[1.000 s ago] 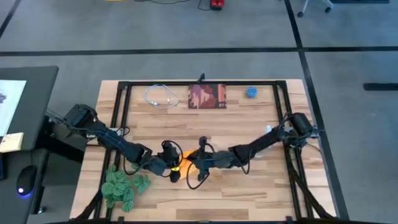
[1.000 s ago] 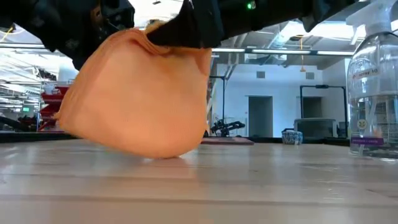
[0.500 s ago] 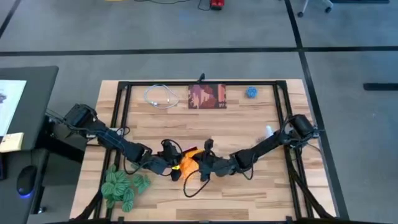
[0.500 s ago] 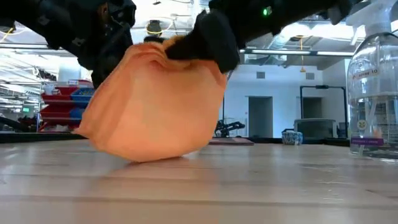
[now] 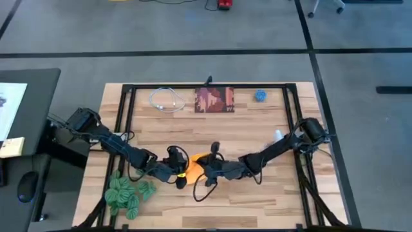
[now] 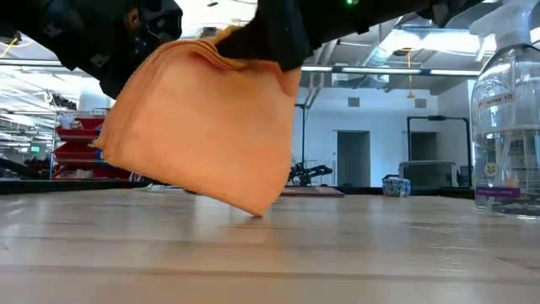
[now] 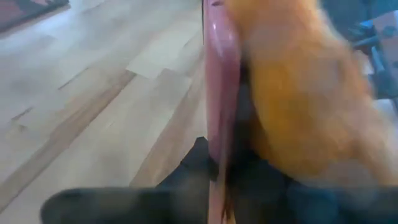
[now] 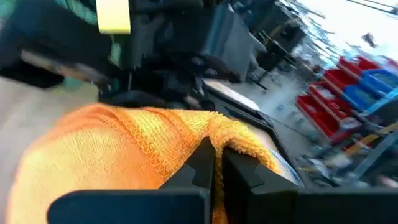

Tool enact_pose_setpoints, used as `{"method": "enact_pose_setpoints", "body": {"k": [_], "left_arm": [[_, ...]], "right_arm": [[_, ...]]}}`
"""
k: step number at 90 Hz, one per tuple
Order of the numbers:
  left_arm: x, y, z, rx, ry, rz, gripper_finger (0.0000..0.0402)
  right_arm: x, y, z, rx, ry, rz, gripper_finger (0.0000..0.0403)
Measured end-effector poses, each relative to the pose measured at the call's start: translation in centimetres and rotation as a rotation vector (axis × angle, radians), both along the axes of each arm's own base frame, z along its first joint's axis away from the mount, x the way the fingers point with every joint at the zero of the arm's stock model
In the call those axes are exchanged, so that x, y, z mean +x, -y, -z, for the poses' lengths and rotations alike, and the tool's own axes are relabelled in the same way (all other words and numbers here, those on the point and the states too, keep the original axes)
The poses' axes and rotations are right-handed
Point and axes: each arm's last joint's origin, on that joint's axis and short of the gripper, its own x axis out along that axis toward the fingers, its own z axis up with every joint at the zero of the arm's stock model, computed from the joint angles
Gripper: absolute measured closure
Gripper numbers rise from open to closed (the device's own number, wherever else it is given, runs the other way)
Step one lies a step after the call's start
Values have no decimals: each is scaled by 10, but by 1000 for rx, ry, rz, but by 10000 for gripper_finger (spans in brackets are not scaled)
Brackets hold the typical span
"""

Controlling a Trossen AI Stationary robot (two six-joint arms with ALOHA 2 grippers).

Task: Apply microfiber cloth
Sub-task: Wipe the front of the pink cellphone using microfiber cloth

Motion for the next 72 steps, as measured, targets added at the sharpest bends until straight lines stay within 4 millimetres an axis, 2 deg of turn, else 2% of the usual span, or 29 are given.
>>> {"method": "enact_pose_setpoints", "body": {"k": [18, 34, 51, 58, 72], "left_arm": [[-1, 2, 0, -5, -1, 11, 395], [-1, 1, 0, -1, 2, 4, 395], [-1, 1, 0, -1, 2, 3, 395], [-1, 1, 0, -1, 1, 3, 395], [0, 2, -2, -3, 16, 16, 395]], "right_arm": [[-10, -15, 4, -108, -69, 57, 403], [-15, -17, 11, -175, -136, 140, 403], [-16, -18, 11, -153, -124, 140, 403], [-15, -18, 11, -131, -116, 123, 403], [-10, -19, 8, -44, -67, -30, 403]]}}
